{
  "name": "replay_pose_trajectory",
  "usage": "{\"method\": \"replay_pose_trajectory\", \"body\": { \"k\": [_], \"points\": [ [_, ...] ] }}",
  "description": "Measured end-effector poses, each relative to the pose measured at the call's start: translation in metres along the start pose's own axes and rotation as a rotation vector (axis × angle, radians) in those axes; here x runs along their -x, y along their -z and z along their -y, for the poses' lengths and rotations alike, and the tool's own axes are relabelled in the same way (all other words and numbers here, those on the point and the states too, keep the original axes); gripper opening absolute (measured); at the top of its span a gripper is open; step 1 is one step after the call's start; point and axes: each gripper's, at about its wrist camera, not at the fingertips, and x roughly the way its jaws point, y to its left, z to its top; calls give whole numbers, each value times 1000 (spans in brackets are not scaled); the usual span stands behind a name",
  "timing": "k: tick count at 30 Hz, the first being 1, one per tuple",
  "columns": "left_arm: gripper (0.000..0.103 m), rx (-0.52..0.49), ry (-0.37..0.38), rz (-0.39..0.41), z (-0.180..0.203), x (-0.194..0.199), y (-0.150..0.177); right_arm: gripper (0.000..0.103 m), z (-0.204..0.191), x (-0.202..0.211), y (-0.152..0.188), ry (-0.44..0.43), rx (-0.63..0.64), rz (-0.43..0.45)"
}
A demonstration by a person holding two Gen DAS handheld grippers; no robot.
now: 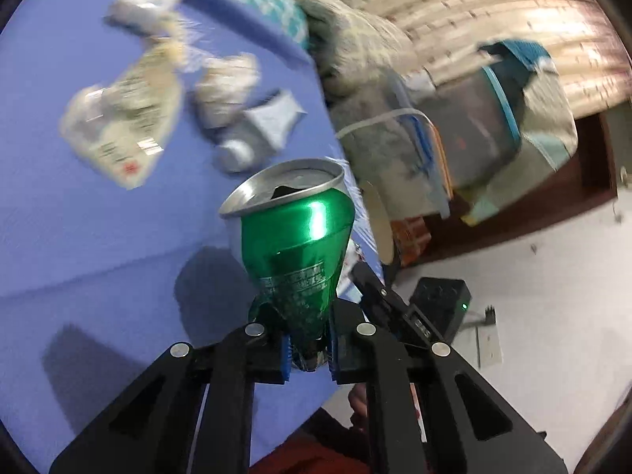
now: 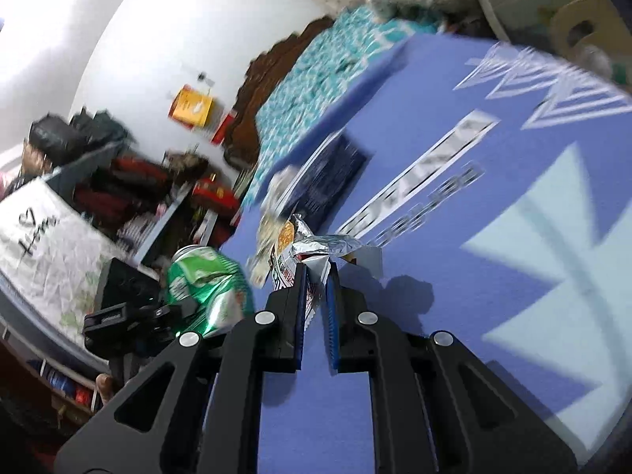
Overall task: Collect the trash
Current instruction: 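Open both tools over the wastebasket to drop the can and wrapper, then grasp the beige snack wrapper with the left tool while the right tool grasps the white tissue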
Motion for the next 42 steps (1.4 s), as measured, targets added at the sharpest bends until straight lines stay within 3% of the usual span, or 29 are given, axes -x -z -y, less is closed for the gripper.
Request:
{"method": "replay_pose_trajectory", "body": {
  "k": [6,12,16,20,22,23,24,25,27,34,42],
  "points": [
    [12,-188,21,-163,70,-88,-57,12,45,65,-38,111,-71,189],
    [12,-382,44,-324,153,-207,-110,12,98,140,-85,299,-133,409],
    [12,-500,24,-384,201,-284,-117,12,128,161,-117,404,-162,463],
    [12,-596,-38,-413,228,-349,-117,17,148,158,-142,507,-149,452],
    [23,-623,-66,-408,234,-374,-118,49,150,146,-149,554,-122,405],
    [58,-621,-89,-406,233,-386,-120,86,152,143,-151,557,-118,397],
    [84,-610,-112,-392,232,-392,-122,90,151,139,-149,568,-114,418],
    [83,-593,-132,-356,231,-397,-126,88,149,139,-149,577,-105,437],
    [78,-579,-123,-350,228,-400,-130,80,143,143,-147,599,-83,465],
    [76,-535,-48,-253,212,-337,-123,76,110,160,-118,583,-87,585],
    [76,-578,-110,-116,161,-223,-77,66,89,124,-79,493,-110,498]
  ]
}}
